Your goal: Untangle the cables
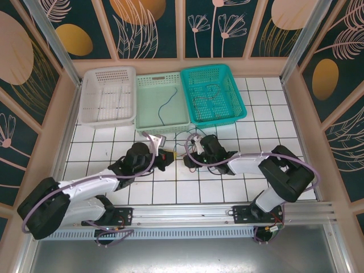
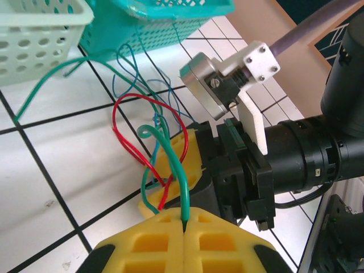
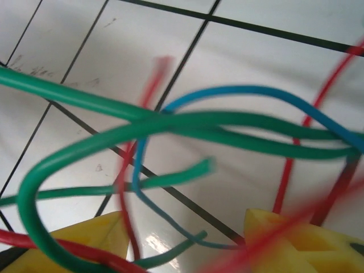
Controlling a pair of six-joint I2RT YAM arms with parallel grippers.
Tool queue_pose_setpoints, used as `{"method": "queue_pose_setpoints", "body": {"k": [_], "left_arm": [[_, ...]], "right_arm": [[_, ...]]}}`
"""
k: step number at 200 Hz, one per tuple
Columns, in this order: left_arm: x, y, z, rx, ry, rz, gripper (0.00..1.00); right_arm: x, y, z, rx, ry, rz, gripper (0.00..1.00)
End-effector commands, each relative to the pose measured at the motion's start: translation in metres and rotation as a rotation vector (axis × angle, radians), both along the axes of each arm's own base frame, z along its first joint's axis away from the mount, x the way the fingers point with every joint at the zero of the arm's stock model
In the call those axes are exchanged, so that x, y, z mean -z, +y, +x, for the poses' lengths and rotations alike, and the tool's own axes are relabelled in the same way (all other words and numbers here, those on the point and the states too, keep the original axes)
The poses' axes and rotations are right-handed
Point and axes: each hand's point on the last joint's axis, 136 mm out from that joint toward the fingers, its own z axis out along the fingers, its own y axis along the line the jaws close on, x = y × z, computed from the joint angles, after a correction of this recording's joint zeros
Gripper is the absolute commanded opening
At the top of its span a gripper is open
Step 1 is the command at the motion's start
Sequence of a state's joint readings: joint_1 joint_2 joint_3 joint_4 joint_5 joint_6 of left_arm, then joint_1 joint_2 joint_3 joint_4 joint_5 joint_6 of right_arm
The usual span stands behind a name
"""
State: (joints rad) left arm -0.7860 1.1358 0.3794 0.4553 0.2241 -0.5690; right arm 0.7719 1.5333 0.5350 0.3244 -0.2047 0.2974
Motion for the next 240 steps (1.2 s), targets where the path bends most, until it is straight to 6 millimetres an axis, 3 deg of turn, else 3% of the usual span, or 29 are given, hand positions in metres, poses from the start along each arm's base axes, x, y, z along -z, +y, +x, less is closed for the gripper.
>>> {"method": "queue_pose_setpoints", "body": {"k": [1,37,80,146,166,197,240], "left_arm": [[-0.003,0.011,-0.001,-0.025,-0.038,0.042,0.00],[-0.028,0.020,-0.001,-0.050,-0.098,0.045,0.00],[-0.044,0.034,-0.004,-0.075,-0.135,0.097,0.00],[-0.064,0.048,-0.008,-0.085,-0.179,0.163,0.00],[-0.068,0.041,-0.012,-0.045,-0.186,0.123,0.00],[-0.056,0.025,-0.016,0.025,-0.143,0.092,0.00],[-0.041,0.010,-0.016,0.071,-0.102,0.064,0.00]], "right_arm": [[0.010,-0.019,-0.002,0.061,0.033,-0.052,0.54],[0.019,-0.026,-0.008,0.072,0.066,-0.076,0.52],[0.030,-0.044,-0.009,0.130,0.109,-0.105,0.49],[0.029,-0.077,0.003,0.258,0.137,-0.097,0.46],[0.014,-0.065,0.001,0.196,0.121,-0.026,0.56],[-0.022,-0.043,-0.005,0.082,0.039,0.068,0.66],[-0.049,-0.049,-0.011,0.060,-0.045,0.074,0.70]]}}
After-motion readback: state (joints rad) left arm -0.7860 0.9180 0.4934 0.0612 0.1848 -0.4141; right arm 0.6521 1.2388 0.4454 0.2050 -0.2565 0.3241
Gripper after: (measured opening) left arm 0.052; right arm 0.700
